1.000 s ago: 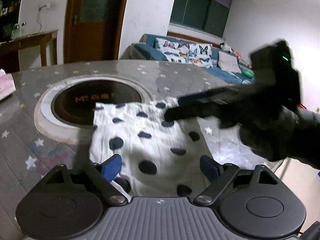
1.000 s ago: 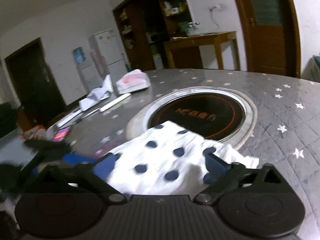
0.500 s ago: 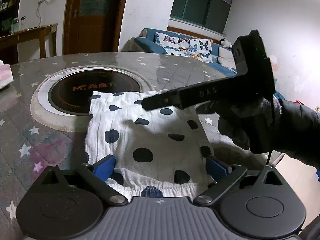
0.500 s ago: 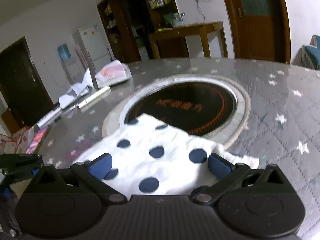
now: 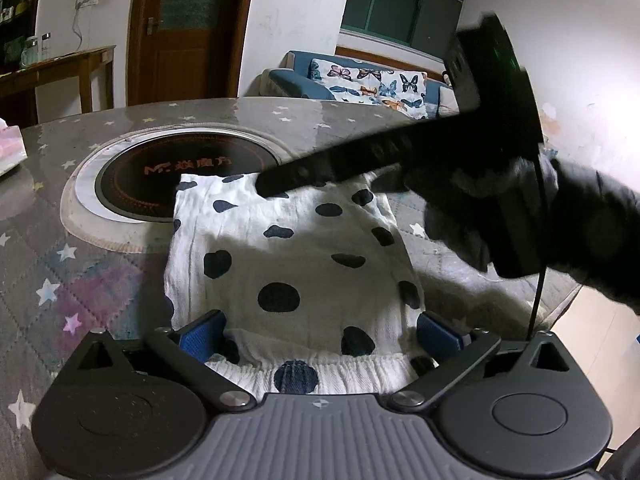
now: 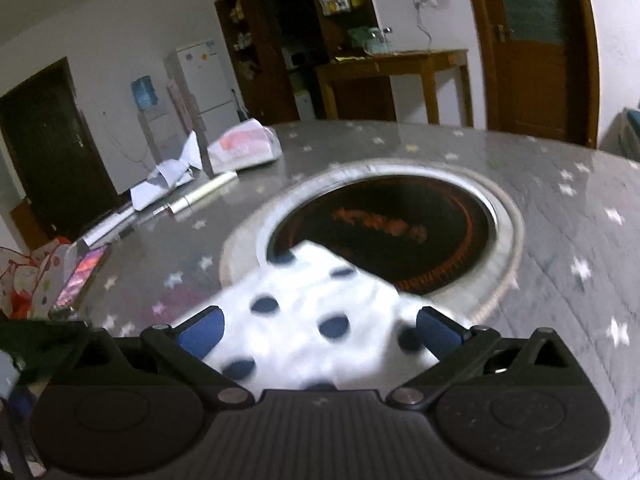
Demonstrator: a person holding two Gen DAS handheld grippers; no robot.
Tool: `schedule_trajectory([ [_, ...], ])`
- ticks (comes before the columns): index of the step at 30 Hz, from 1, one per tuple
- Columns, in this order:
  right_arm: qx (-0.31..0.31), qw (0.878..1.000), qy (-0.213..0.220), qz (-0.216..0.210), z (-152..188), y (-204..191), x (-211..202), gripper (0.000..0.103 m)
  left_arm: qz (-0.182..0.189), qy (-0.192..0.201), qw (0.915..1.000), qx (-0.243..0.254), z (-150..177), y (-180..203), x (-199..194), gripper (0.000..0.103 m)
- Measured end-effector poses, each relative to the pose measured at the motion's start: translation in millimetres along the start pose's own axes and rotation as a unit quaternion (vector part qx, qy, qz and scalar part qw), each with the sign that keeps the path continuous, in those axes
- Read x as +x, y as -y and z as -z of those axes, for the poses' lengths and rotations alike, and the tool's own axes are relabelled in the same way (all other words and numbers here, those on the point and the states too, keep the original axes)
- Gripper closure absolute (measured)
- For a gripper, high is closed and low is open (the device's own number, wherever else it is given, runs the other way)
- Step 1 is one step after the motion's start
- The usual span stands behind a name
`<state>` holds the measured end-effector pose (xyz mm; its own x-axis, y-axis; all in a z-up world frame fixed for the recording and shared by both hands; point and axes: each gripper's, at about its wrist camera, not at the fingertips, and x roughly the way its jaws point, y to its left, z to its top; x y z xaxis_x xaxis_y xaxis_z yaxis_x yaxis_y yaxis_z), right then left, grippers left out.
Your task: Fold clothes
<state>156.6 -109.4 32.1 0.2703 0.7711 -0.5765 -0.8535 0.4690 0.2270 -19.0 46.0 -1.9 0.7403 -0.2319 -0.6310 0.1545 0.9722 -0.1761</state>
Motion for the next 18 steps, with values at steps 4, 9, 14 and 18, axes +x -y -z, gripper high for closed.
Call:
schedule_trajectory([
  [4, -0.014, 0.999, -0.031, 0.009, -10.0, -5.8, 22.4, 0.0, -0.003, -0.001, 1.0, -0.001, 0.4, 0.6, 1.4, 0.0],
  [9, -0.027, 0.995, -0.082, 0.04, -6.6, -8.7, 55.4, 0.0, -0.006, -0.005, 1.0, -0.001, -0.3, 1.3, 2.9, 0.0],
  [14, -0.057, 0.993, -0.081, 0.056, -5.3, -18.4, 52.8, 0.0, -0.007, -0.008, 0.9999, -0.001, -0.8, 2.6, 3.3, 0.0],
  [18, -0.062, 0.994, -0.058, 0.063, -3.0, -21.6, 32.1, 0.0, -0.007, -0.008, 0.9999, -0.002, 0.1, 2.0, 2.5, 0.0],
])
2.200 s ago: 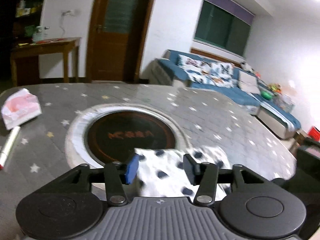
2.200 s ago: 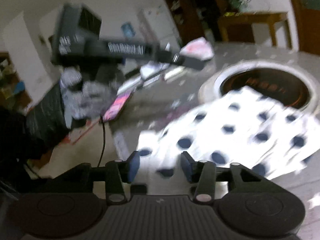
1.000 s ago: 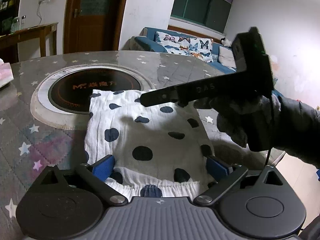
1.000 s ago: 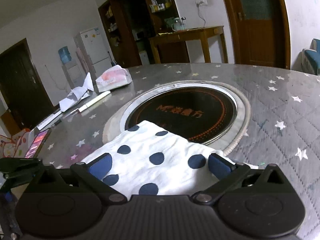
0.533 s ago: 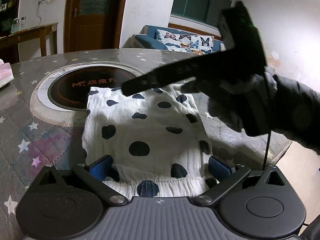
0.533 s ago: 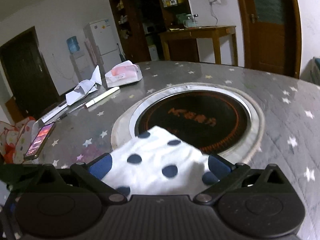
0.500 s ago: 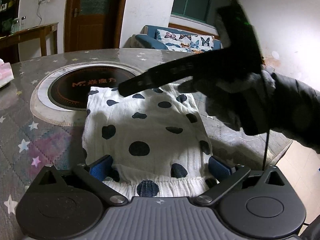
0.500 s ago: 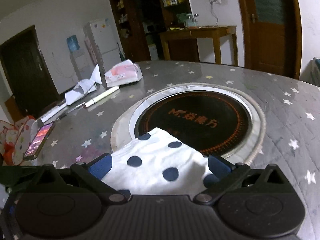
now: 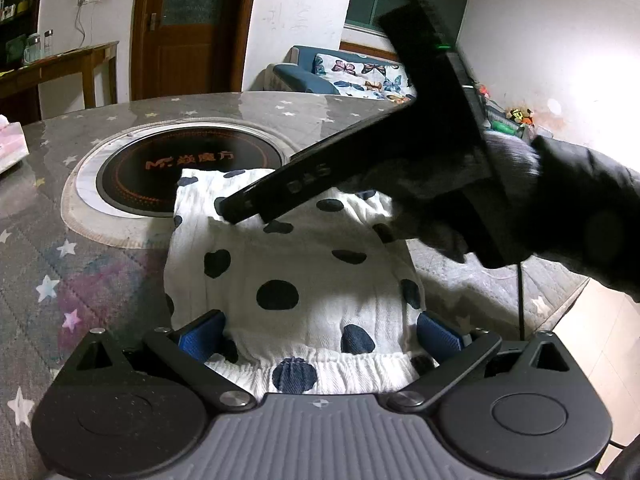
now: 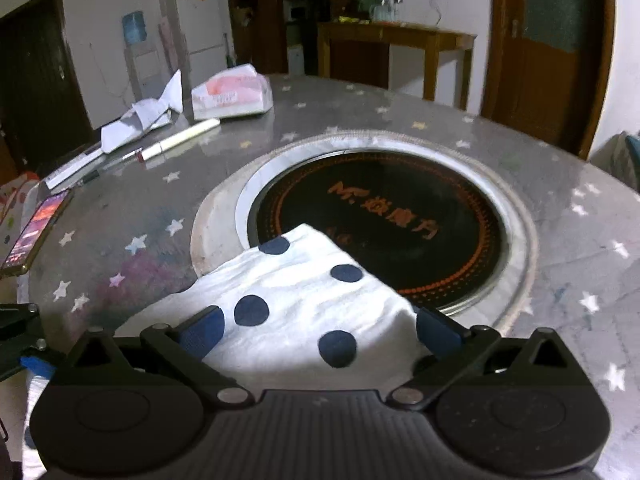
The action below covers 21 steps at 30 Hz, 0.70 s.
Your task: Fold clothes
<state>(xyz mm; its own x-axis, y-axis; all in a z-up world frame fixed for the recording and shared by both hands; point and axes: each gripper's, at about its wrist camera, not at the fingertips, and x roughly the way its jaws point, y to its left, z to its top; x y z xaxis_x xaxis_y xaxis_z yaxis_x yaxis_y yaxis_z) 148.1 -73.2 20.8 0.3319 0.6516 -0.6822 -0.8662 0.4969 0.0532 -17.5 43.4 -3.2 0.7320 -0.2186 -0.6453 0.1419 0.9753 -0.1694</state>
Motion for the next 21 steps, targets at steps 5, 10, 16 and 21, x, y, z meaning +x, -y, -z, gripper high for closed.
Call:
schedule_trajectory([
  [5, -0.001, 1.0, 0.011, 0.006, 17.7, 4.0, -19.9, 0.0, -0.002, -0.002, 1.0, 0.002, -0.1, 1.7, 1.3, 0.0],
  [10, 0.006, 1.0, 0.008, 0.011, 37.2, 12.1, -21.5, 0.0, -0.011, -0.007, 0.9999, 0.007, -0.8, 4.2, 3.9, 0.0],
  [16, 0.004, 1.0, 0.026, 0.011, 37.3, 9.8, -32.5, 0.0, -0.023, -0.013, 0.9996, 0.009, -2.6, 6.3, 6.6, 0.0],
  [21, -0.005, 1.0, 0.022, 0.019, 49.0, 10.1, -34.7, 0.0, -0.029, -0.015, 0.9994, 0.012, -2.3, 7.8, 8.2, 0.0],
])
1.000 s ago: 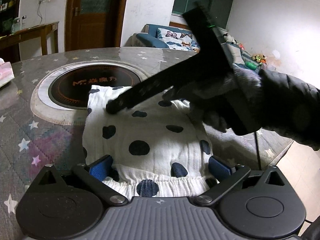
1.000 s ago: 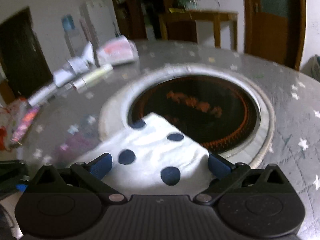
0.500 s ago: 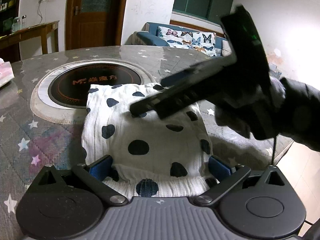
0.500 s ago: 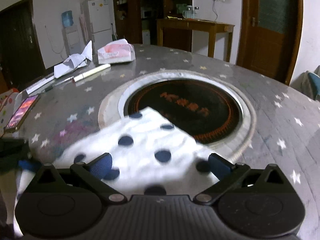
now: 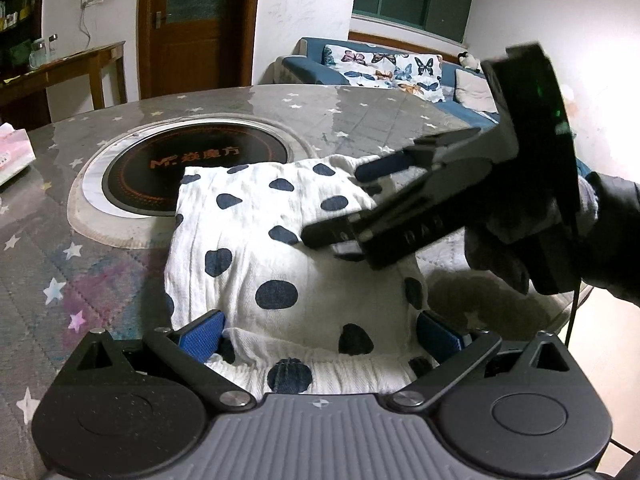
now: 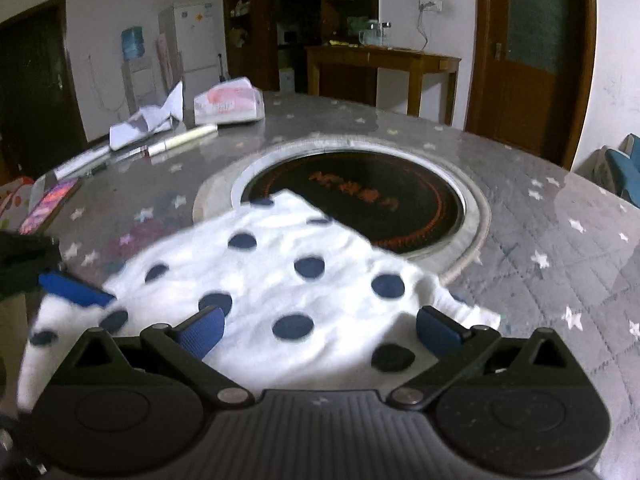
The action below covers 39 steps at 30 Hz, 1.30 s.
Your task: Fold clothes
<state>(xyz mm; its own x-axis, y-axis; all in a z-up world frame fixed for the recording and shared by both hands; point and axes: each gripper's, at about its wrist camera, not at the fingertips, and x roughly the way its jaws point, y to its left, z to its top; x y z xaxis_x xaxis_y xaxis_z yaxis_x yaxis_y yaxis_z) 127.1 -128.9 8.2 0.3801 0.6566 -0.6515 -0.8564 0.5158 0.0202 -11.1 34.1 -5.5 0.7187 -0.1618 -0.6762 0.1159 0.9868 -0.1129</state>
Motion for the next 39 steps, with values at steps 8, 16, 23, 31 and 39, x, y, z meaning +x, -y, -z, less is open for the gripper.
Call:
schedule_trajectory([
  [8, -0.001, 1.0, 0.018, -0.013, 10.1, -3.6, -22.7, 0.0, -0.009, -0.005, 0.9999, 0.0, -1.3, 2.1, 1.1, 0.0],
  [16, 0.007, 1.0, 0.005, -0.013, 21.4, -2.9, -25.5, 0.0, -0.023, -0.011, 0.9997, 0.003, -1.9, 7.4, 2.0, 0.0],
  [23, 0.006, 0.999, 0.036, -0.008, 7.2, -1.3, -32.6, 0.0, -0.032, -0.015, 0.9994, 0.004, -1.8, 10.9, 2.3, 0.0],
  [31, 0.025, 0.999, 0.034, -0.018, -2.4, 1.3, -7.7, 0.0, -0.037, -0.018, 0.9991, 0.003, -2.6, 12.8, 1.7, 0.0],
  [39, 0.045, 0.999, 0.017, -0.009, 3.1, 13.2, 5.8, 0.0, -0.035, -0.018, 0.9992, 0.002, -2.9, 11.7, 2.2, 0.0],
])
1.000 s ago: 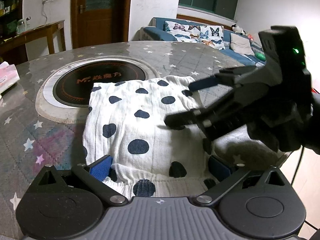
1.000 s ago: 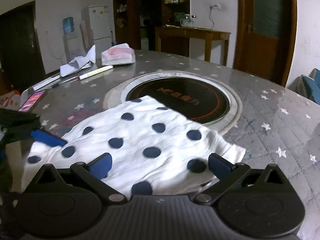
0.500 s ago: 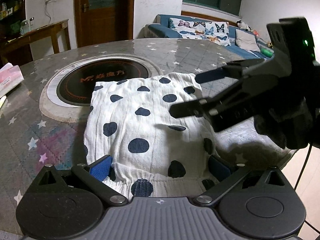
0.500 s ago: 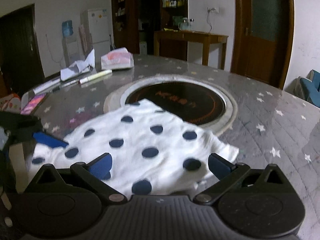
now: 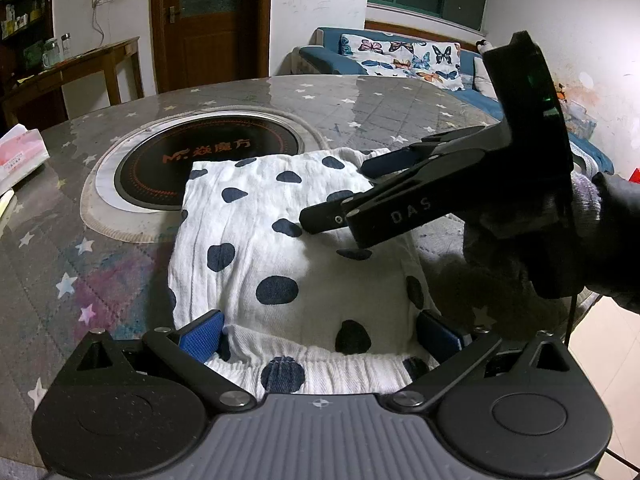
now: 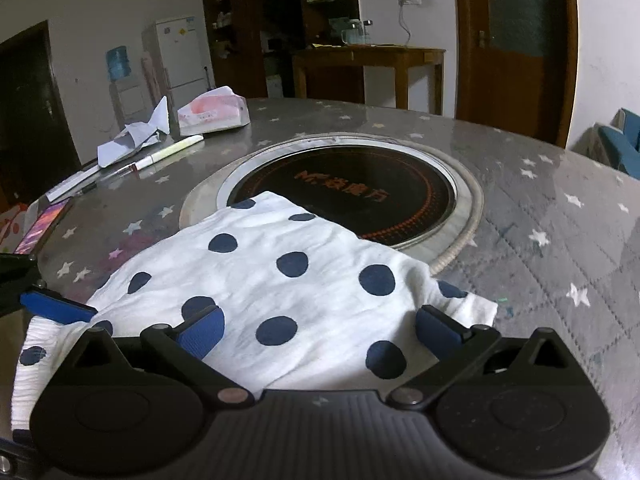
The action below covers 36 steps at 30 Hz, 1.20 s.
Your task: Fold clothes
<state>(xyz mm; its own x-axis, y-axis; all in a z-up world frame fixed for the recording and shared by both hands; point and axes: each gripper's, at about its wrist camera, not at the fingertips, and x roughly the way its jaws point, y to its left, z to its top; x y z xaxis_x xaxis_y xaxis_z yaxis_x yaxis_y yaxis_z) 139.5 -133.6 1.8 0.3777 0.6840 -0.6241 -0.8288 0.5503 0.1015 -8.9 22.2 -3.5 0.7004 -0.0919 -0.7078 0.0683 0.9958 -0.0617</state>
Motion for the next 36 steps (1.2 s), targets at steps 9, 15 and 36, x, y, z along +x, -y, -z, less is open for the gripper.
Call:
schedule_trajectory([
  [9, -0.022, 0.999, 0.011, -0.021, 0.7, -12.8, -14.6, 0.0, 0.0, -0.001, 1.0, 0.0, 0.3, 0.6, 0.5, 0.0],
  [15, -0.031, 0.999, -0.002, -0.017, 8.9, -15.8, -11.0, 0.0, -0.003, -0.001, 1.0, 0.002, 0.4, 2.0, -0.3, 0.0],
  [36, -0.025, 0.999, 0.031, -0.007, -8.8, -8.4, -26.4, 0.0, 0.003, 0.028, 0.9994, 0.022, -2.2, -5.4, -34.6, 0.0],
])
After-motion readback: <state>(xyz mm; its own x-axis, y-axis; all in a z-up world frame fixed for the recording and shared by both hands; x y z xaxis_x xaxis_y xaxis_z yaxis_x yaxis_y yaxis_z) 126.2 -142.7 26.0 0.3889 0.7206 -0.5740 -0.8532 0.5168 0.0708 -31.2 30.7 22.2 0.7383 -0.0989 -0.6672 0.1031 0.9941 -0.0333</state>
